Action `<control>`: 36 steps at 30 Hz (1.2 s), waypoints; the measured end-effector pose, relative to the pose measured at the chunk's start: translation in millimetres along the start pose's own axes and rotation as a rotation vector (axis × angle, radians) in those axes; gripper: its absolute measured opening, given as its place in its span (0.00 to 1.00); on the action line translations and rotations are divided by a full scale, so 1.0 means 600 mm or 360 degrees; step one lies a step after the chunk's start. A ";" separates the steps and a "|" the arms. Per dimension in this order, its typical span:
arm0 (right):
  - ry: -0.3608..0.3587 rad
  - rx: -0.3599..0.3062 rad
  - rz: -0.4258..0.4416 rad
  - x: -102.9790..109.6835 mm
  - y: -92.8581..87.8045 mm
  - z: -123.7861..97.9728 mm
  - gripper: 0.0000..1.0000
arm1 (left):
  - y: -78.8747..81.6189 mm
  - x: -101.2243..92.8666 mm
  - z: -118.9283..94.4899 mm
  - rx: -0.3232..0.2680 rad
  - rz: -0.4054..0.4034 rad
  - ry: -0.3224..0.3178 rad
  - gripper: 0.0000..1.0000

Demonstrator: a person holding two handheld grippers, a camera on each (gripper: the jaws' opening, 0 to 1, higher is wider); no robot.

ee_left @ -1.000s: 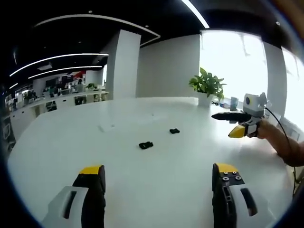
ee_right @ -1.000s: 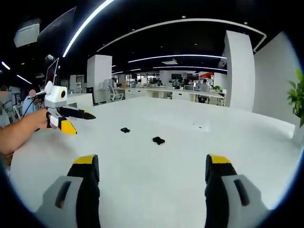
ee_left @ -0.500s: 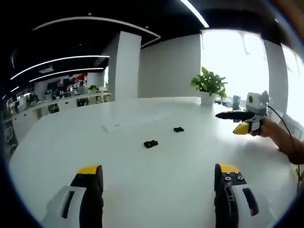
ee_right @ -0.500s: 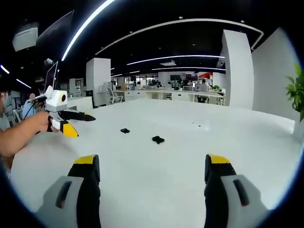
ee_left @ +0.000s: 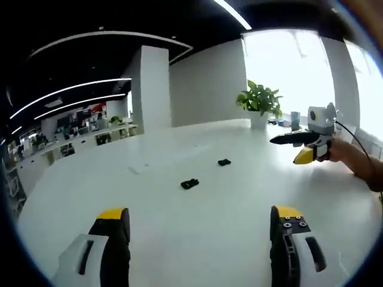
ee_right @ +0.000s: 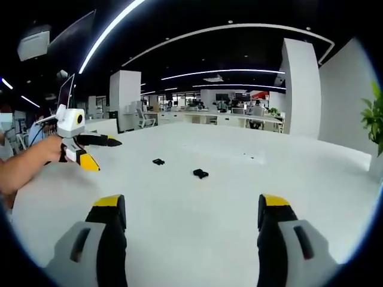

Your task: Snap the two parts of the plastic buckle together until the buckle closes and remains connected.

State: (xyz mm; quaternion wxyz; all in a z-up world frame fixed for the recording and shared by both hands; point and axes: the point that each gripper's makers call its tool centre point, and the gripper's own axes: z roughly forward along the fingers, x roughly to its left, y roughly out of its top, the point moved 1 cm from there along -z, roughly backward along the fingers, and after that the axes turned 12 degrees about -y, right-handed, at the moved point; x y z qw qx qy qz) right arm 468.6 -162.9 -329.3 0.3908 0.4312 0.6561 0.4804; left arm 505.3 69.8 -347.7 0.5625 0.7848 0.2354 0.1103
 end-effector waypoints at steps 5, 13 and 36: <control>0.0002 0.0015 0.0004 -0.005 -0.001 0.011 0.91 | 0.007 0.008 0.004 -0.0026 -0.0062 -0.0012 0.97; 0.0015 0.0035 0.0015 -0.006 0.002 0.016 0.91 | 0.005 0.013 0.002 -0.0065 -0.0180 -0.0041 0.99; 0.0021 0.0044 -0.0016 -0.014 0.031 0.059 0.90 | 0.010 0.044 0.014 0.0054 -0.0071 -0.0032 0.99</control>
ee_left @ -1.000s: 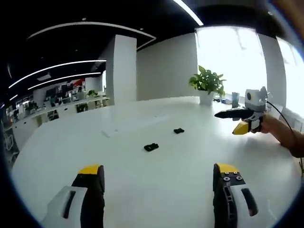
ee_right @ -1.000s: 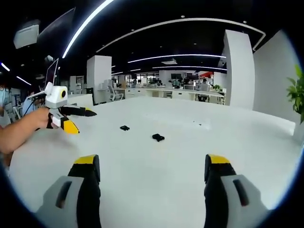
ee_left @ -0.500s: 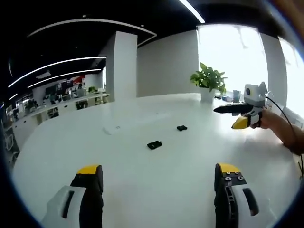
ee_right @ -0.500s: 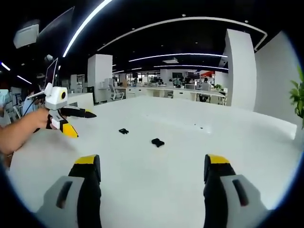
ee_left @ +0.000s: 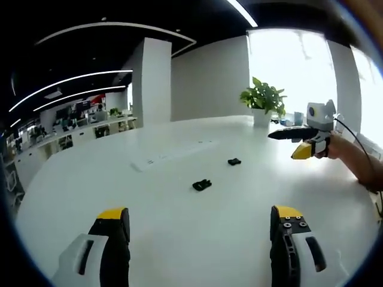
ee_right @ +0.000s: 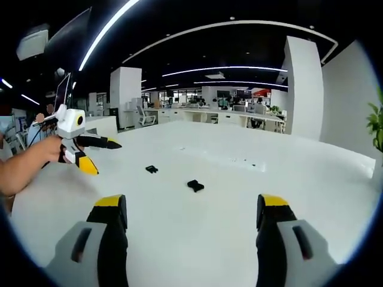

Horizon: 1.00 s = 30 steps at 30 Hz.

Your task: Snap the two parts of the plastic buckle together until the buckle closes and remains connected.

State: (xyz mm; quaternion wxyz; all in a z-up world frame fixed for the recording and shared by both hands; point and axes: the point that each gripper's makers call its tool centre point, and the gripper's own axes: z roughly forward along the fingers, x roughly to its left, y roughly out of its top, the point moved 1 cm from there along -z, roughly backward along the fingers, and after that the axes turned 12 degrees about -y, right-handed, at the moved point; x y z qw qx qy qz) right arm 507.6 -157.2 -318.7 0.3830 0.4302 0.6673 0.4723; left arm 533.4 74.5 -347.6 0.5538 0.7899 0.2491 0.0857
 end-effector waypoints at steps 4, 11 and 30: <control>0.0001 0.0006 -0.0005 -0.004 0.003 0.007 0.89 | 0.005 0.002 0.002 0.0008 0.0000 -0.0006 0.99; 0.0004 -0.0002 -0.0006 -0.008 0.010 0.018 0.88 | 0.009 0.009 0.008 0.0011 0.0019 -0.0009 0.99; 0.0018 0.0049 -0.0022 -0.013 -0.015 0.025 0.84 | 0.002 0.017 0.024 0.0036 -0.0003 -0.0044 0.98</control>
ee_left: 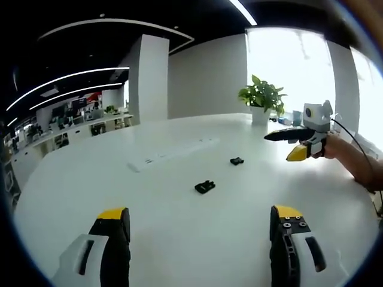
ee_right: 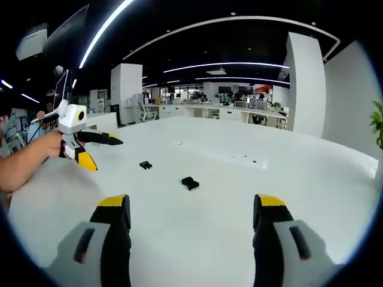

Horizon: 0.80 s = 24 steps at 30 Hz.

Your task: Snap the two parts of the plastic buckle together until the buckle closes and remains connected.

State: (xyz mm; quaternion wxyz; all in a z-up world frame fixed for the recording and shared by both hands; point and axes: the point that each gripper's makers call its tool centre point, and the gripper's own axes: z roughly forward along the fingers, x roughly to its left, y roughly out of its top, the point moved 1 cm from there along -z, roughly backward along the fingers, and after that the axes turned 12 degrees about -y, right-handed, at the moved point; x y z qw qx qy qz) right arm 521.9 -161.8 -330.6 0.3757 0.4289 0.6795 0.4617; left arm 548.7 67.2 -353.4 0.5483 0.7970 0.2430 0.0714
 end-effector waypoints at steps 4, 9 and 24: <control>0.0000 -0.0011 0.0006 -0.001 0.005 0.000 0.84 | 0.006 0.000 0.000 -0.0004 0.0004 -0.0004 0.95; 0.0013 -0.0009 0.0030 -0.006 0.006 0.004 0.84 | 0.010 0.001 0.006 -0.0019 -0.0015 -0.0018 0.95; 0.0010 0.0016 0.0000 -0.004 0.005 0.018 0.83 | 0.022 0.014 0.018 -0.0046 -0.0023 -0.0046 0.93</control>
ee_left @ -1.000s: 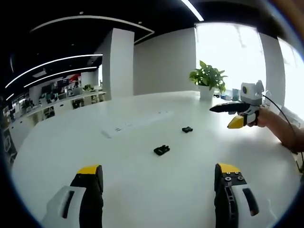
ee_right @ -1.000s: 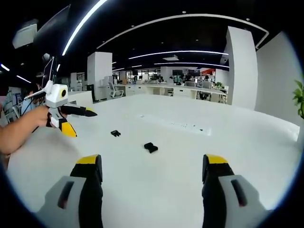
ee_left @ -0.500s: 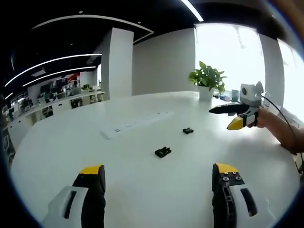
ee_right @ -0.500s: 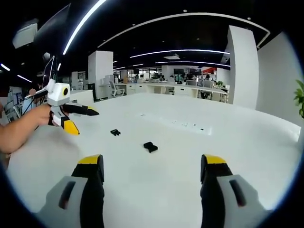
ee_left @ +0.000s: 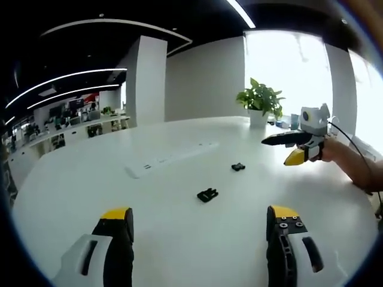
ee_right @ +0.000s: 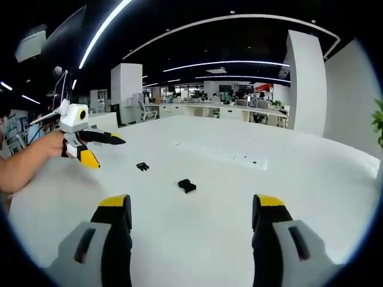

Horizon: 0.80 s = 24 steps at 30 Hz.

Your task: Snap the two parts of the plastic buckle together until the buckle closes and remains connected.

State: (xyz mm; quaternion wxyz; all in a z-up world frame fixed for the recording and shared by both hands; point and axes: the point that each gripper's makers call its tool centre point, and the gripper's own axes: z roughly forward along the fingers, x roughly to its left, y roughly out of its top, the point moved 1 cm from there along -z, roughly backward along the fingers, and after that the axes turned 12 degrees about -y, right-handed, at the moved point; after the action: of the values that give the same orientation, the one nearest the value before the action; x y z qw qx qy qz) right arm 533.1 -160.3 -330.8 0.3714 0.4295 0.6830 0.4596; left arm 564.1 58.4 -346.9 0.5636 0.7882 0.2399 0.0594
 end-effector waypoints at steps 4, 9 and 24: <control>0.0010 -0.0018 0.0022 0.001 0.005 0.002 0.82 | 0.003 -0.004 0.005 -0.0012 -0.0002 -0.0030 0.90; 0.0011 -0.0007 0.0014 0.001 0.000 0.006 0.82 | 0.000 0.003 0.008 0.0009 0.0004 -0.0015 0.92; 0.0027 0.0009 -0.0034 0.000 -0.008 0.012 0.77 | 0.008 0.000 0.030 0.0057 0.0120 -0.0093 0.92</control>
State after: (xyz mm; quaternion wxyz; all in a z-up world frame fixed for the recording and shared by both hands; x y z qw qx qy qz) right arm 538.2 -159.3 -337.7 0.3692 0.4192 0.6920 0.4574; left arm 571.8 41.8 -348.8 0.5534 0.8081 0.1945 0.0534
